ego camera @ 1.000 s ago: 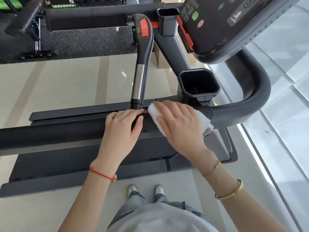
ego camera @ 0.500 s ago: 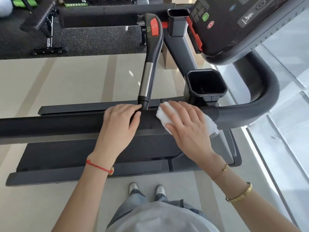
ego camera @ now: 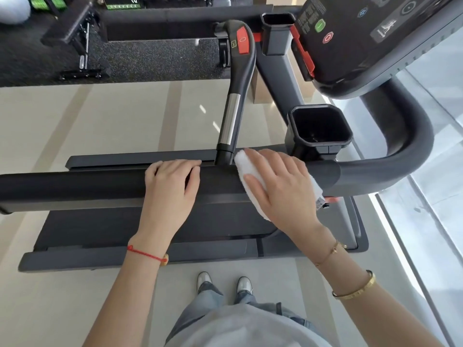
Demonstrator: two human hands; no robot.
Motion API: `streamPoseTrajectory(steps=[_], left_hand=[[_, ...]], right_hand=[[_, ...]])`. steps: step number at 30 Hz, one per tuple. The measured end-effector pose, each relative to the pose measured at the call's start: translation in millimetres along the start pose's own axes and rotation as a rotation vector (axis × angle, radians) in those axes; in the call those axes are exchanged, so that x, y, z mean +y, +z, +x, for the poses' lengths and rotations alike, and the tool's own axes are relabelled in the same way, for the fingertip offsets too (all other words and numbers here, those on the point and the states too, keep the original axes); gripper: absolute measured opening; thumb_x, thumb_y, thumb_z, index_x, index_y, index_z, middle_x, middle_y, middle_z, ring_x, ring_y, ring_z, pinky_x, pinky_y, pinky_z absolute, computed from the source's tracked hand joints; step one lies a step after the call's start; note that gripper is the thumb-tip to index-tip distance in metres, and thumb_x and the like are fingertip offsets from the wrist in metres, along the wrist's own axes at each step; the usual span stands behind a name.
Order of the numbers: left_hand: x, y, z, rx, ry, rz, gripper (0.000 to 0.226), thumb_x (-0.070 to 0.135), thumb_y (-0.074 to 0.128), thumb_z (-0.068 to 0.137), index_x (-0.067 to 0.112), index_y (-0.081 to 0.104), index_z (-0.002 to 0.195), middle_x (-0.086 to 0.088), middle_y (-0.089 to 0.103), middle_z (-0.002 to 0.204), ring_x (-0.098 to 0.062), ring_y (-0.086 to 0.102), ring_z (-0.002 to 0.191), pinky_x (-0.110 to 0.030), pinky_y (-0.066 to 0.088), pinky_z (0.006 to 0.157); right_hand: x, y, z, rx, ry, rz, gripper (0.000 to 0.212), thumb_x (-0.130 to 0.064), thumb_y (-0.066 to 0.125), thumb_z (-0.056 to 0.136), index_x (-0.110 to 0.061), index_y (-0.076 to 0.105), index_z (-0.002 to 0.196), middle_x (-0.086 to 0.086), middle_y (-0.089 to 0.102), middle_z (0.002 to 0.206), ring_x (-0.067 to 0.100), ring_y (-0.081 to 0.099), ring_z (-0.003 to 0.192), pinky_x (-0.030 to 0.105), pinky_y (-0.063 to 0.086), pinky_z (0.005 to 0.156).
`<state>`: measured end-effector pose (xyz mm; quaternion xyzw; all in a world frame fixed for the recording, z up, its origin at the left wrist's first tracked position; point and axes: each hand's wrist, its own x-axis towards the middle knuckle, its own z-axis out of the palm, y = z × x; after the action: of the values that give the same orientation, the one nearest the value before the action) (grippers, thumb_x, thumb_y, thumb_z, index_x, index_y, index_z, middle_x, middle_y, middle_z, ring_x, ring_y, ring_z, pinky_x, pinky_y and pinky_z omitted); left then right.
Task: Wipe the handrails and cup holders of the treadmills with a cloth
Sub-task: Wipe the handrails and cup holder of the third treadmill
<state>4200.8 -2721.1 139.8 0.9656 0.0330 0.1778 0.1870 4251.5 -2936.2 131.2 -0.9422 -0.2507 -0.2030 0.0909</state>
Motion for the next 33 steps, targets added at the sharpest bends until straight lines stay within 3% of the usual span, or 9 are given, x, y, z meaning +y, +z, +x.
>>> streamPoseTrajectory(steps=[5, 9, 14, 18, 22, 26, 29, 31, 33], left_hand=[[-2, 0, 0, -0.011, 0.016, -0.003, 0.021, 0.019, 0.051, 0.099, 0.014, 0.069, 0.108, 0.001, 0.071, 0.103, -0.019, 0.065, 0.099, -0.044, 0.036, 0.106], [-2, 0, 0, -0.004, 0.002, -0.004, 0.022, 0.019, 0.050, 0.100, 0.016, 0.069, 0.111, 0.003, 0.071, 0.107, -0.017, 0.064, 0.102, -0.043, 0.034, 0.108], [9, 4, 4, -0.050, 0.021, -0.042, 0.025, 0.021, 0.047, 0.101, 0.018, 0.068, 0.114, 0.005, 0.070, 0.110, -0.015, 0.063, 0.104, -0.043, 0.031, 0.111], [18, 9, 7, -0.069, 0.034, -0.042, 0.027, 0.022, 0.046, 0.101, 0.018, 0.068, 0.116, 0.005, 0.070, 0.110, -0.015, 0.063, 0.104, -0.042, 0.030, 0.112], [30, 14, 8, -0.061, 0.028, -0.057, 0.026, 0.023, 0.046, 0.101, 0.020, 0.068, 0.115, 0.008, 0.070, 0.109, -0.015, 0.063, 0.101, -0.038, 0.029, 0.109], [44, 19, 13, -0.070, 0.063, -0.111, 0.025, 0.023, 0.047, 0.101, 0.021, 0.069, 0.113, 0.009, 0.070, 0.108, -0.011, 0.063, 0.100, -0.035, 0.032, 0.106], [47, 21, 15, -0.095, 0.084, -0.127, 0.025, 0.025, 0.048, 0.101, 0.020, 0.068, 0.115, 0.010, 0.070, 0.111, -0.009, 0.063, 0.101, -0.033, 0.032, 0.107], [46, 21, 15, -0.098, 0.091, -0.131, 0.025, 0.025, 0.049, 0.101, 0.020, 0.068, 0.115, 0.010, 0.069, 0.112, -0.009, 0.062, 0.102, -0.032, 0.031, 0.107], [46, 22, 14, -0.090, 0.090, -0.132, 0.024, 0.024, 0.049, 0.101, 0.020, 0.068, 0.116, 0.010, 0.069, 0.112, -0.009, 0.062, 0.101, -0.033, 0.033, 0.107]], right_hand=[[-46, 6, 42, -0.141, -0.116, -0.055, 0.047, -0.047, 0.018, 0.102, -0.026, 0.053, 0.125, -0.002, 0.061, 0.097, 0.024, 0.058, 0.080, 0.034, 0.037, 0.069], [-23, -3, 30, -0.120, -0.094, -0.019, 0.045, -0.043, 0.021, 0.103, -0.024, 0.056, 0.124, -0.002, 0.061, 0.093, 0.024, 0.057, 0.078, 0.037, 0.042, 0.070], [40, -23, 12, -0.134, 0.150, -0.046, 0.037, -0.039, 0.025, 0.101, -0.022, 0.057, 0.107, -0.001, 0.061, 0.093, 0.028, 0.057, 0.083, 0.041, 0.042, 0.078], [8, -12, 30, -0.176, 0.045, -0.010, 0.043, -0.041, 0.021, 0.102, -0.023, 0.059, 0.111, -0.004, 0.062, 0.108, 0.024, 0.060, 0.090, 0.038, 0.043, 0.079], [-3, -4, 26, -0.103, -0.029, 0.004, 0.040, -0.039, 0.026, 0.103, -0.021, 0.061, 0.115, -0.005, 0.064, 0.098, 0.022, 0.059, 0.080, 0.035, 0.044, 0.072], [37, -17, 11, -0.061, 0.066, -0.010, 0.042, -0.037, 0.024, 0.102, -0.021, 0.062, 0.109, -0.005, 0.063, 0.090, 0.022, 0.057, 0.078, 0.035, 0.043, 0.074], [59, -25, 6, -0.150, 0.175, -0.077, 0.052, -0.040, 0.010, 0.100, -0.027, 0.058, 0.113, -0.009, 0.059, 0.093, 0.019, 0.055, 0.084, 0.031, 0.040, 0.078], [55, -24, 10, -0.178, 0.160, -0.126, 0.054, -0.040, 0.004, 0.099, -0.032, 0.055, 0.115, -0.010, 0.057, 0.096, 0.017, 0.054, 0.087, 0.029, 0.039, 0.079], [38, -20, 16, -0.157, 0.095, -0.107, 0.047, -0.039, 0.013, 0.101, -0.027, 0.057, 0.112, -0.008, 0.058, 0.094, 0.020, 0.055, 0.084, 0.032, 0.040, 0.077]])
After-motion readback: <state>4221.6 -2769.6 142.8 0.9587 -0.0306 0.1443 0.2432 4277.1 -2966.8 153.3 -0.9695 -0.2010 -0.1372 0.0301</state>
